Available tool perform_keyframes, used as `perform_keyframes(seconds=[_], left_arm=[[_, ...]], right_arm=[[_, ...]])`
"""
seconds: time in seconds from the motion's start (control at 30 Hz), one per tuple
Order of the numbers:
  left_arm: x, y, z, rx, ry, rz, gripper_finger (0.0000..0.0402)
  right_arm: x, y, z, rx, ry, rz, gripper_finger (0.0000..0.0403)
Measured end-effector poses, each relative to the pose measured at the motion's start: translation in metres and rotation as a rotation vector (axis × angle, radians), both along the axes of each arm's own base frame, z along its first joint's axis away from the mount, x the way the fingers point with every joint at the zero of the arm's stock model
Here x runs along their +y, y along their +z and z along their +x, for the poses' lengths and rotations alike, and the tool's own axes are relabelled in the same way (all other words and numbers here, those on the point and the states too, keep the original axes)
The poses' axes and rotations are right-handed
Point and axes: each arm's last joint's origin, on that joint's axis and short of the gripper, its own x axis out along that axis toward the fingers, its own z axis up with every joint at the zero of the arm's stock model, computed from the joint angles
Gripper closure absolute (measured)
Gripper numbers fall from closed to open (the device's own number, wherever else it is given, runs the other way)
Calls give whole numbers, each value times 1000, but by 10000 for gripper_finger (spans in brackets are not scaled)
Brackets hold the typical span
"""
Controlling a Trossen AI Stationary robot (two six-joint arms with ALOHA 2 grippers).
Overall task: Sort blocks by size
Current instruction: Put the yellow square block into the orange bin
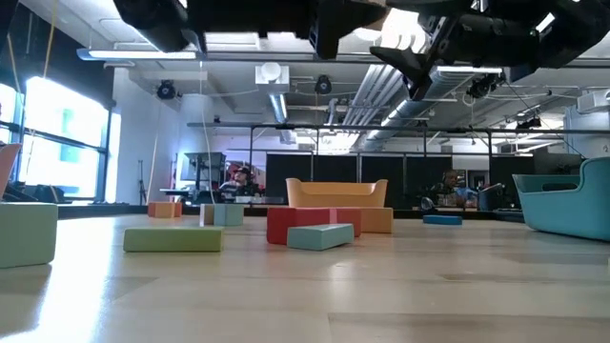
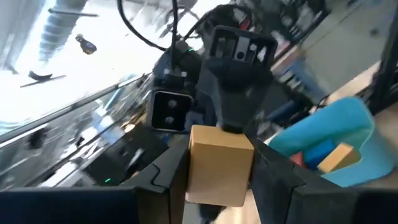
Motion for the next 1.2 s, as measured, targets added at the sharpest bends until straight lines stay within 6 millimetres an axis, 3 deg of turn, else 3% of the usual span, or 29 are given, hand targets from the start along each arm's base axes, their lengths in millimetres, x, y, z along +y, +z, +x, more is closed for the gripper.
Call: perform_keyframes(seconds=[0.2, 0.37, 0.43, 0.5, 0.63, 0.77, 0.87, 1.03, 1.2], left_arm=[[-17, 24, -22, 148, 89, 39, 288], [-20, 54, -52, 198, -55, -213, 290], [-21, 61, -63, 241, -144, -331, 291], [-28, 62, -74, 292, -124, -438, 291], [-59, 56, -108, 416, 180, -473, 292], [-86, 57, -142, 563, 321, -588, 292], [-88, 55, -171, 695, 452, -819, 293], [-88, 30, -213, 945, 877, -1220, 293], [-103, -2, -235, 1072, 1039, -1387, 293]], right_arm=[[5, -9, -3, 125, -110, -15, 112], [12, -18, -2, 199, -173, -73, 112], [15, -17, -2, 194, -158, -104, 112], [19, -17, -1, 187, -137, -133, 112], [24, -17, -1, 183, -116, -153, 112], [26, -17, -1, 185, -104, -154, 112], [29, -17, -1, 183, -93, -155, 112], [34, -17, -1, 175, -71, -168, 112], [37, -17, -1, 168, -56, -187, 112]])
